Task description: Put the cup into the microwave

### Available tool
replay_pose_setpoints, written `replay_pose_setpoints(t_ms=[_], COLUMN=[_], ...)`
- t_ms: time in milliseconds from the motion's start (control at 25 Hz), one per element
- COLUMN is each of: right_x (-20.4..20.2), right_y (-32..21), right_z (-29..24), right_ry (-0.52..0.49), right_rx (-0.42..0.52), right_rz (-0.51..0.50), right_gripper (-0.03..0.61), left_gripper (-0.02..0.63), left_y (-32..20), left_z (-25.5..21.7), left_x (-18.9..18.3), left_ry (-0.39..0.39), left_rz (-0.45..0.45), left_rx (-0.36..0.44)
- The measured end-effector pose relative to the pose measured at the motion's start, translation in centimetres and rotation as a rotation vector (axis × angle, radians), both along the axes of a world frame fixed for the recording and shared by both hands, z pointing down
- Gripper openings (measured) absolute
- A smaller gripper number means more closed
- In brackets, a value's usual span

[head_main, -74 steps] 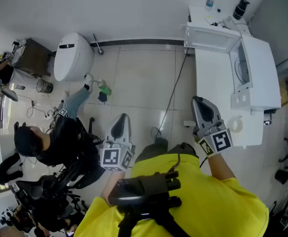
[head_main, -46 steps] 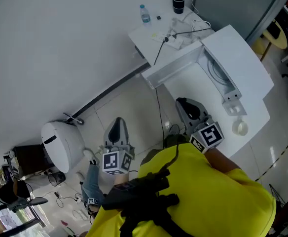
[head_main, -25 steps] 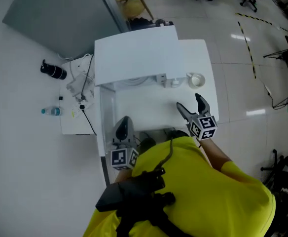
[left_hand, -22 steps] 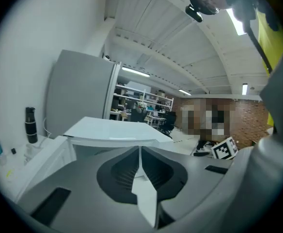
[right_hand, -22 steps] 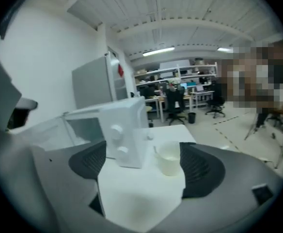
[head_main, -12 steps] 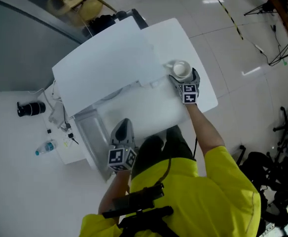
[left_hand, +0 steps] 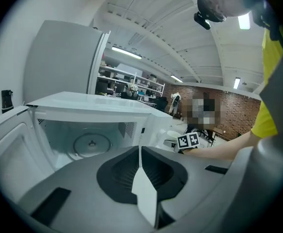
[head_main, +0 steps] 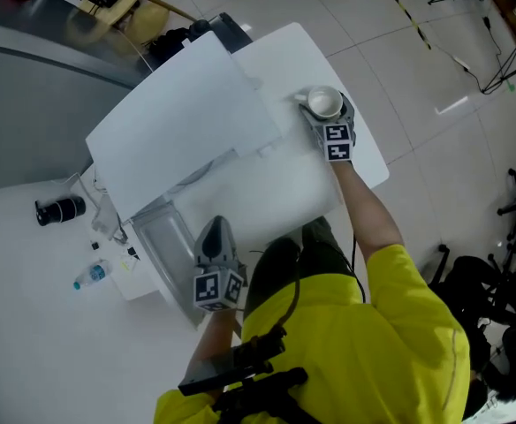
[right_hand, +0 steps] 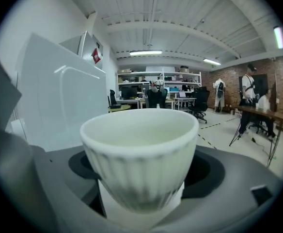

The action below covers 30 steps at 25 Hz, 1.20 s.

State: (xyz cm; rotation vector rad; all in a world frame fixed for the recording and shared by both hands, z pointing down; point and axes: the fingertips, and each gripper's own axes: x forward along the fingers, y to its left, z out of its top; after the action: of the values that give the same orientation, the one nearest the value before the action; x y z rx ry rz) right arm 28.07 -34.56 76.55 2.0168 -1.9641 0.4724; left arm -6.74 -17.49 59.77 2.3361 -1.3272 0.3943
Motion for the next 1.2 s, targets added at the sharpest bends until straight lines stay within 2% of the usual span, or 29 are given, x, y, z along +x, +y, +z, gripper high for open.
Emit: replay_pose_setpoints(t_ms=[160,280,360,480,600,720,840,960,1200], right_x=[0.9,-2.0,-6.2,-15.1,-24.6,-32.5,-37.4,-40.6,-42.6], right_y=[1.5,6.2,10.3,16.1,18.5,16.1,10.3,4.4,-2.4], right_z=[-6.3,-10.9,-12.4,-12.8,-11.7,-10.0,-9.0,-8.6,-6.1], right_ry=[0.032,0.028,-0.008,-0.110,-0.171,-0.177,-0.127,-0.094,-0.024], right_rx=[0.019,0.024,0.008,-0.086,-0.145,-0.125,-0.040,0.030,0.054], right_rz=[-0.025,-0.096,-0.172,-0.306,-0.479,-0.599,-0.648,-0.645,-0.616], right_gripper=[0.485,0.486,0.486,0.485,0.486,0.485,0.485,0.486,0.485], left_gripper=[0.015,0.015,0.015,0.015,0.015,0.015,0.015,0.015,0.015], left_y=[0.0,-0.2,-0.5,-1.1,-1.4,-0.9,-0.4,-0.4,-0.2], left_z=[-0.6,-1.1,-0.8,0.1,0.2,-0.5,0.2,1.1,1.4], left_x=[-0.5,-1.7,-3.6,-6.7,-9.3,-10.8,-11.9,-13.0,-14.6], left_ry=[0.015,0.035,0.032,0.026,0.037,0.055,0.051,0.038,0.036], left_rz=[-0.034,-0.079,-0.112,-0.164,-0.207,-0.227,-0.241,-0.253,-0.282], left_rx=[0.008,0.029,0.031,0.022,0.021,0.027,-0.001,-0.018,-0.035])
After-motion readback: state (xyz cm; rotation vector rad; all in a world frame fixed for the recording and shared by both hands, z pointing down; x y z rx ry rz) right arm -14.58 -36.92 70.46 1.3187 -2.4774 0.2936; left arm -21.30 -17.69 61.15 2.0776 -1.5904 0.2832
